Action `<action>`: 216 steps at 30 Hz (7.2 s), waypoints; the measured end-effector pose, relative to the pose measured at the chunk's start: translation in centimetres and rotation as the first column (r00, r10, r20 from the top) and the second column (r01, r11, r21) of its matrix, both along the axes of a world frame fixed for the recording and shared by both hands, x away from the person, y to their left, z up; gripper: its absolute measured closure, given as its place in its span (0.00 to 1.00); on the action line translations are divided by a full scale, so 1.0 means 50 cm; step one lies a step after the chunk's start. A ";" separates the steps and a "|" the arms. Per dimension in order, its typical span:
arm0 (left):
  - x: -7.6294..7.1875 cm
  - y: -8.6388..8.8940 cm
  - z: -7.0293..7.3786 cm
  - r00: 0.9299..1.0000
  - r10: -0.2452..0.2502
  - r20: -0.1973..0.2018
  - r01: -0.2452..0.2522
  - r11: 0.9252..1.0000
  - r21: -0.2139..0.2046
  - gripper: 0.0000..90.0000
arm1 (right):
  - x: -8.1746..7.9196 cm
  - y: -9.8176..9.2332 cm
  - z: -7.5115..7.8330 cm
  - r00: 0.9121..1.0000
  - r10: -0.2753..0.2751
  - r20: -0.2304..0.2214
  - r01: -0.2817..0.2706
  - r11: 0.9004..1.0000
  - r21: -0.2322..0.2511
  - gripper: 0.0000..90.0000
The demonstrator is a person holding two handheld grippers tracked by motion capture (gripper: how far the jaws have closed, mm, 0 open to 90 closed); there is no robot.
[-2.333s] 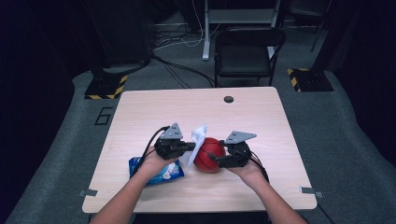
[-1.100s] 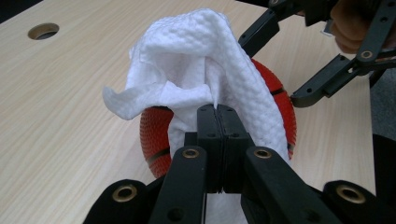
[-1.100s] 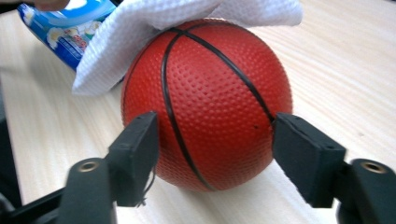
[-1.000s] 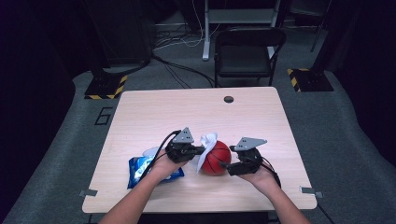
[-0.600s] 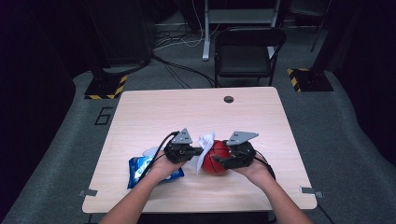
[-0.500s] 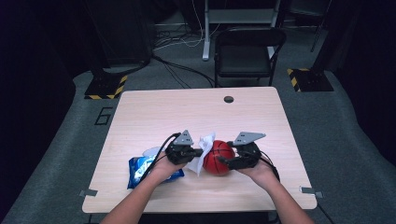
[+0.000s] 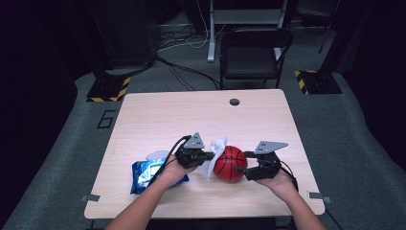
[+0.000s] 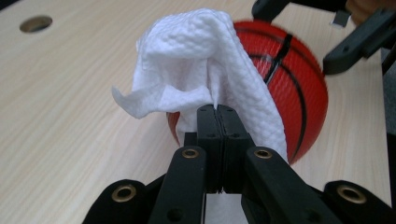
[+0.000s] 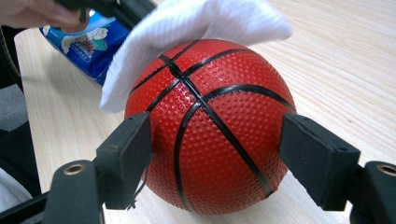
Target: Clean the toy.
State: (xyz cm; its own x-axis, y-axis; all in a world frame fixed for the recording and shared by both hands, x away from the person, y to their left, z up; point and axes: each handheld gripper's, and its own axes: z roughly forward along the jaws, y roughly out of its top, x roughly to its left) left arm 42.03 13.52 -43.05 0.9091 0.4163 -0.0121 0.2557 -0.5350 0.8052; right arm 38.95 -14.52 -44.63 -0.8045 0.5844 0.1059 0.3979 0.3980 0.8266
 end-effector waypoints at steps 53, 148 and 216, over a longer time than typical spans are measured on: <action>-0.001 0.017 -0.006 0.999 0.031 -0.021 -0.030 0.999 0.027 0.99 | 0.036 0.032 -0.058 0.994 0.095 -0.062 -0.101 0.989 -0.106 0.00; -0.040 0.001 -0.019 0.998 -0.038 -0.042 0.037 0.999 -0.020 0.99 | -0.052 0.033 0.024 0.987 0.143 0.080 -0.140 0.989 -0.041 0.28; -0.037 -0.058 -0.008 0.991 -0.119 -0.067 0.111 0.987 -0.113 0.99 | -0.060 -0.043 -0.103 0.989 0.112 -0.101 -0.134 0.961 -0.243 0.13</action>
